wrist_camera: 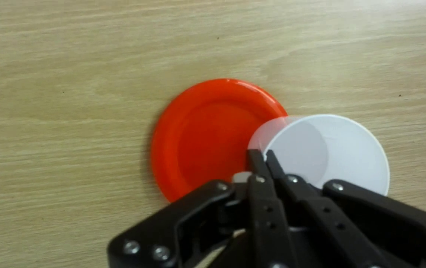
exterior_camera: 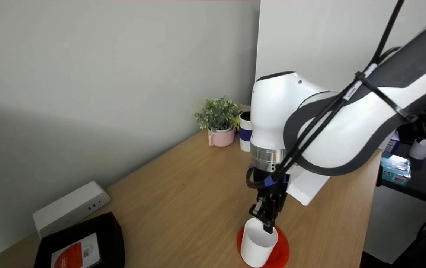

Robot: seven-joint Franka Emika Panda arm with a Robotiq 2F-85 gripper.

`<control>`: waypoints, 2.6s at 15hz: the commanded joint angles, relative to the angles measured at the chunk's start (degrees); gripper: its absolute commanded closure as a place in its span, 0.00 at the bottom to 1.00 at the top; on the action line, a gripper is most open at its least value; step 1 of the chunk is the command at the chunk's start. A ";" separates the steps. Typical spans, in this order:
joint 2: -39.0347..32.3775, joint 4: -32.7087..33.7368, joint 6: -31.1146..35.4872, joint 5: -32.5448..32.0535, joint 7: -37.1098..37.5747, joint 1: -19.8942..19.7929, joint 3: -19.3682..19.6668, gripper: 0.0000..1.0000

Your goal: Pick the cup on the plate and put it on the table

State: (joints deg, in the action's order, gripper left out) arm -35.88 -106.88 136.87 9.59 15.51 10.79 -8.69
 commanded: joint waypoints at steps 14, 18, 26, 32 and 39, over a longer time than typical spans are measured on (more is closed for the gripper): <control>16.63 -18.68 5.65 20.80 -7.40 -12.68 2.34 1.00; 15.37 -17.81 5.80 24.16 -12.02 -14.54 3.42 0.98; 14.12 -17.84 8.84 26.85 -12.44 -15.39 3.75 1.00; 13.03 -19.68 19.07 21.57 7.29 -11.52 10.22 1.00; 10.39 -19.65 15.46 7.82 39.36 -3.64 20.38 1.00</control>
State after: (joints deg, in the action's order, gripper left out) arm -25.14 -126.18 154.17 21.56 43.80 3.63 7.95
